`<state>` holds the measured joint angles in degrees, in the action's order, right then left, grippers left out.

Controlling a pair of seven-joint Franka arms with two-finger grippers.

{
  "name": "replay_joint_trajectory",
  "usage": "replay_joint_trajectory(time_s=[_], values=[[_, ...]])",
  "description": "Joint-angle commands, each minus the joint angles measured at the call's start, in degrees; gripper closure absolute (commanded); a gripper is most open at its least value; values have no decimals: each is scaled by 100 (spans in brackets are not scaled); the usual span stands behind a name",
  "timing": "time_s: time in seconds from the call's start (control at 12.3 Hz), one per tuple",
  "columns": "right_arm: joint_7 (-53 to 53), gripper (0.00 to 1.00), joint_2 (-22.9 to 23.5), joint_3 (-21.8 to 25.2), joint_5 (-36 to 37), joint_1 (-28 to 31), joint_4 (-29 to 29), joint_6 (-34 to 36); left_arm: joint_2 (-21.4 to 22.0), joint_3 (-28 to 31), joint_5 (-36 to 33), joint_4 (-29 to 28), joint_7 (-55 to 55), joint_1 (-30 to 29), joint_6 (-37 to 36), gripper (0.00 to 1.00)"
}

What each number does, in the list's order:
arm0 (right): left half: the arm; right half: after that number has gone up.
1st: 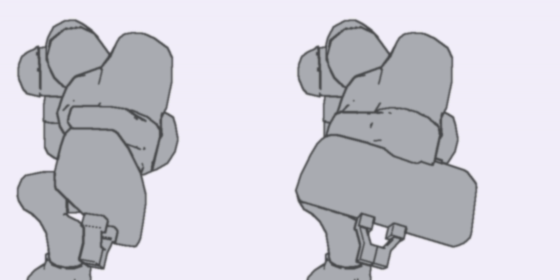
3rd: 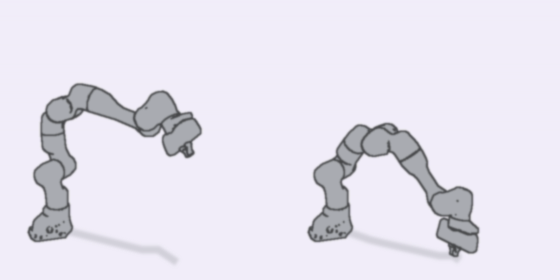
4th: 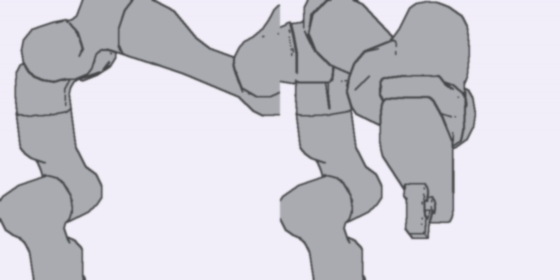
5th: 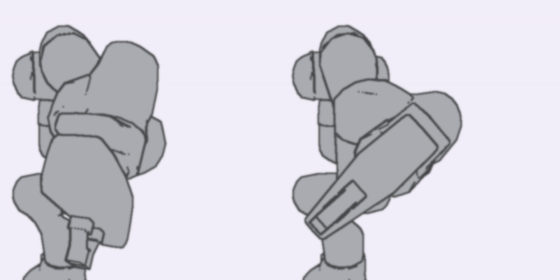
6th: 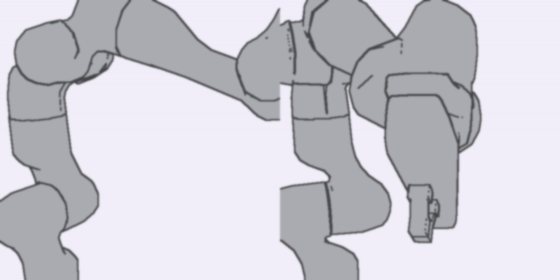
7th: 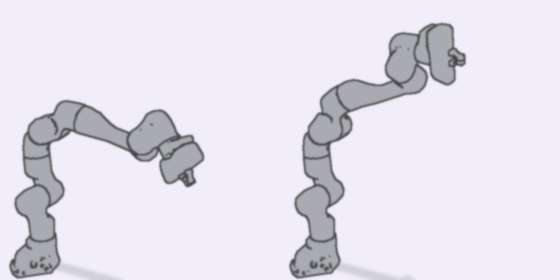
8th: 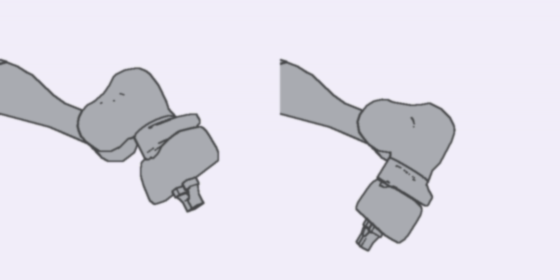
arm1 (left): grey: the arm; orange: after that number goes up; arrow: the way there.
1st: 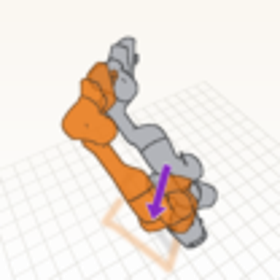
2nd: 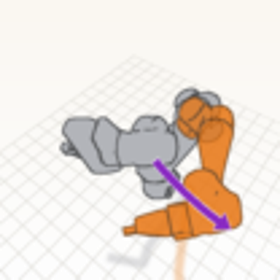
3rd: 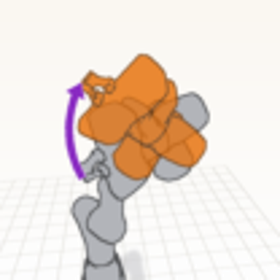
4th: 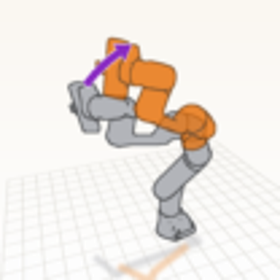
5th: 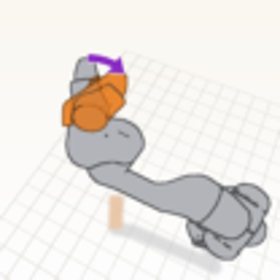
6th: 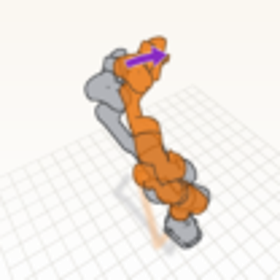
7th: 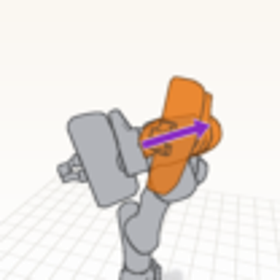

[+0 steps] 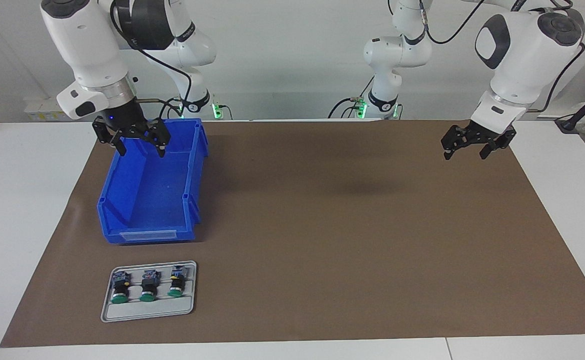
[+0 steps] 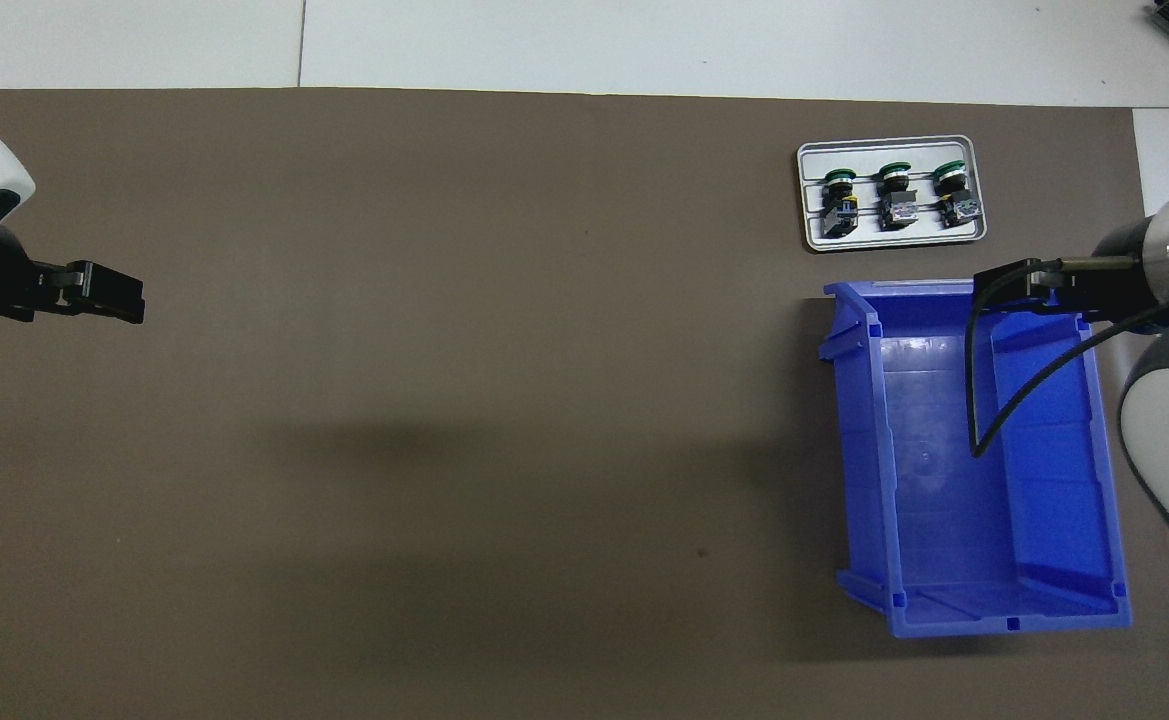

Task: Place and press button with both arms
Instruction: 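Reach the right gripper over the metal tray of buttons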

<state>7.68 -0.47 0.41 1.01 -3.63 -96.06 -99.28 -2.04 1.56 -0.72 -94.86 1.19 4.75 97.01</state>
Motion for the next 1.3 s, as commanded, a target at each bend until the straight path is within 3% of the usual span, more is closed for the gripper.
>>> replay_joint_trajectory(time_s=[0.0,0.81,1.22], values=[[67,0,-76,-50,-110,73,-115,-100,142,-24,-25,-138,-39,-53,29,0],[76,4,90,-50,-66,72,34,-232,133,-24,-25,-138,-39,-53,29,0],[50,5,1336,-50,13,134,1253,-328,134,-24,-25,-138,-39,-53,29,0]])
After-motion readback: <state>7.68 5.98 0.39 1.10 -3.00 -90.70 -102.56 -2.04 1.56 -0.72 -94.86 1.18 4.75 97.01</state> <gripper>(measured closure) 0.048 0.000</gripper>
